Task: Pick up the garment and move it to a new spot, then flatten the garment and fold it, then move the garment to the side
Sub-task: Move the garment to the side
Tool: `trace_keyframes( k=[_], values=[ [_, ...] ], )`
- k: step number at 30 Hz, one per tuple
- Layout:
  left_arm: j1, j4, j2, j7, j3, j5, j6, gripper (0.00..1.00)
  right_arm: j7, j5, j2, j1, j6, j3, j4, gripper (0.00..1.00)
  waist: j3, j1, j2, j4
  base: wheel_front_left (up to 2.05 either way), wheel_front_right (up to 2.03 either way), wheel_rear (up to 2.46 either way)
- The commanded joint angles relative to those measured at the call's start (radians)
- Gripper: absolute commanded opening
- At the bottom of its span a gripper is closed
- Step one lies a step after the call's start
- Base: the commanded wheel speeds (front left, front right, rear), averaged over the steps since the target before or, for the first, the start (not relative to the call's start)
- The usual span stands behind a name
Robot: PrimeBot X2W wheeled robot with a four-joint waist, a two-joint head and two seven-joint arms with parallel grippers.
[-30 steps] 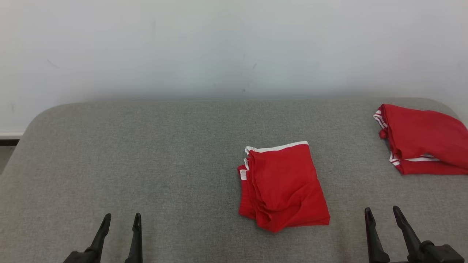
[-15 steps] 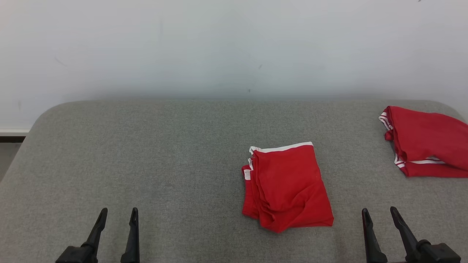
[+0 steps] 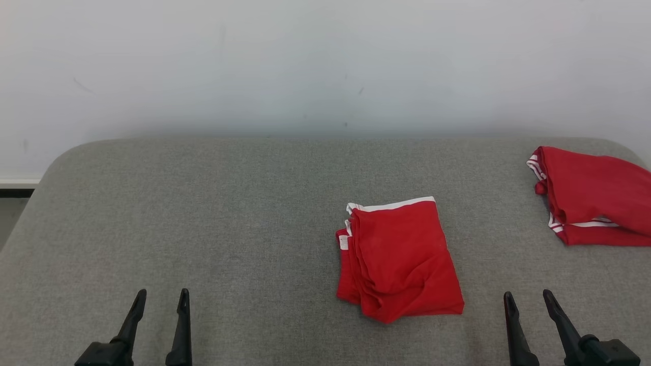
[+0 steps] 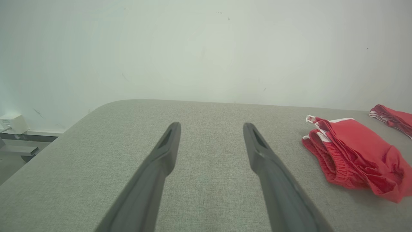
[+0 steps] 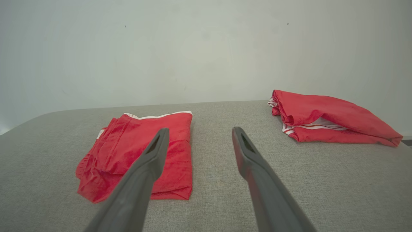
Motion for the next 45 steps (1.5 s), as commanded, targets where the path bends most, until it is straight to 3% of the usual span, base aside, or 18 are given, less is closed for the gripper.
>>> trace_keyframes(
  k=[1,13,25,32,44,45],
  values=[
    [-0.009,0.002,0.005,-0.005,0.0,-0.011,0.001,1.0,-0.003,0.0,0.0,0.003,-0.003,-0.005,0.004,1.0,0.0,0.0,0.0,0.002,0.0,0.0,0.0],
    [-0.034,0.001,0.004,-0.009,-0.019,-0.017,0.009,1.0,0.037,-0.004,-0.06,-0.192,-0.003,0.036,0.065,1.0,0.048,0.0,0.0,0.039,0.0,0.0,0.0],
    [-0.092,0.038,-0.01,-0.026,-0.048,-0.033,0.011,1.0,0.132,0.02,-0.159,-0.469,-0.003,0.108,0.3,1.0,0.152,0.0,0.0,0.113,0.0,0.0,0.0],
    [-0.13,0.057,-0.015,-0.033,-0.065,-0.039,0.007,1.0,0.137,0.04,-0.165,-0.543,-0.003,0.134,0.46,1.0,0.192,0.0,0.0,0.141,0.0,0.0,0.0],
    [-0.174,0.071,-0.022,-0.035,-0.073,-0.039,0.003,1.0,0.102,0.096,-0.116,-0.609,-0.003,0.217,0.727,1.0,0.233,0.0,0.0,0.147,0.0,0.0,0.0],
    [-0.175,0.07,-0.022,-0.035,-0.072,-0.039,0.004,1.0,0.107,0.101,-0.112,-0.611,-0.003,0.227,0.745,0.81,0.234,0.0,0.0,0.145,0.0,0.0,0.0]
  ],
)
